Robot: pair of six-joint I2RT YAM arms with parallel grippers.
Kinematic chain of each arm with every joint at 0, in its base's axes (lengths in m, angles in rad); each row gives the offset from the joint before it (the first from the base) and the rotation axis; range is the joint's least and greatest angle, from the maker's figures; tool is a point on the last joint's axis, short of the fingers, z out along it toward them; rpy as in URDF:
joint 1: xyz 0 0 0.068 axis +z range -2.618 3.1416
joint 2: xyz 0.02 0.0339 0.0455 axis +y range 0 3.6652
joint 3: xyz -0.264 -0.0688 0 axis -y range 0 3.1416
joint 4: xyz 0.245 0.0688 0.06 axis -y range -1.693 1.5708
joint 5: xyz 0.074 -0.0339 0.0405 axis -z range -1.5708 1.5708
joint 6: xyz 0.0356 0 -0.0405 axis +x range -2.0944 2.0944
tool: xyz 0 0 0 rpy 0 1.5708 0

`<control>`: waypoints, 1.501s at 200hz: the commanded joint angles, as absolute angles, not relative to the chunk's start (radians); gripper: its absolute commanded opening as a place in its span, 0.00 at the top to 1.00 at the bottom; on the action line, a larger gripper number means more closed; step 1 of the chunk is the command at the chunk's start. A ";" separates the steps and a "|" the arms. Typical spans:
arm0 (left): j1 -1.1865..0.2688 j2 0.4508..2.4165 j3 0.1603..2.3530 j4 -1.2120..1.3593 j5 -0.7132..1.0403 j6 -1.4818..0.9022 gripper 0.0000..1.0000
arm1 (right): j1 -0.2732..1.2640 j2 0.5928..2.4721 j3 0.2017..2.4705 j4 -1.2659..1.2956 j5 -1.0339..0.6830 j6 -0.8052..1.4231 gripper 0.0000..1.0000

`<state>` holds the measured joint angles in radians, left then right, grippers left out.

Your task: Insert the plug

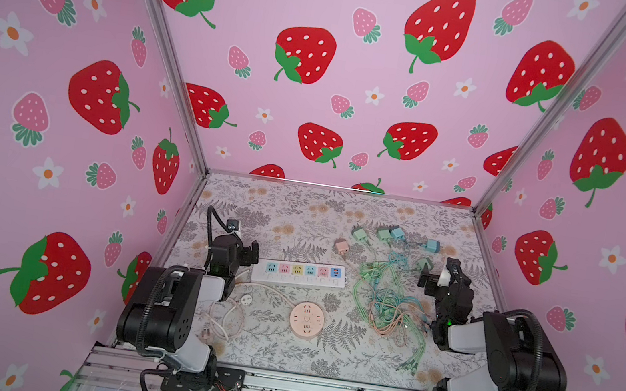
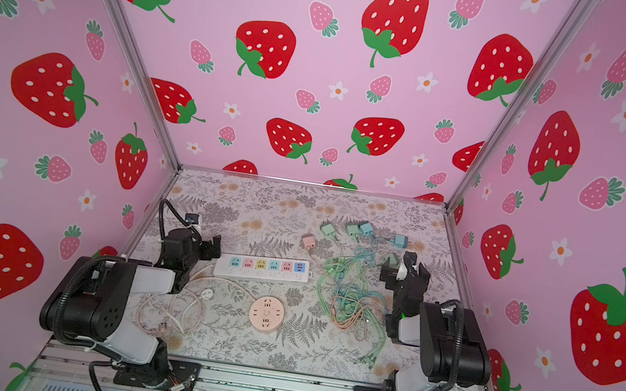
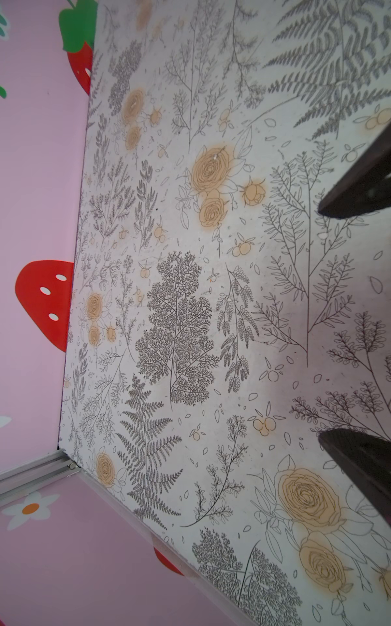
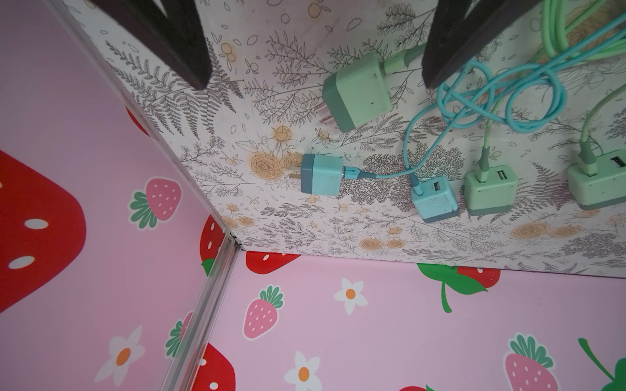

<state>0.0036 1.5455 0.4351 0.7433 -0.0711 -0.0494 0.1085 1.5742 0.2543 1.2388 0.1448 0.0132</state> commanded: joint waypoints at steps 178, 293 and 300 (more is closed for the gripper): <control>-0.023 1.307 0.623 0.266 -0.197 -0.154 0.01 | 0.132 1.447 0.497 0.758 0.095 0.003 0.00; -0.171 1.121 0.941 -0.349 -0.088 -0.267 0.01 | 0.370 1.533 1.030 0.041 0.047 -0.130 0.01; -0.172 1.111 0.947 -0.366 -0.066 -0.274 0.01 | 0.389 1.552 1.057 0.016 0.048 -0.136 0.01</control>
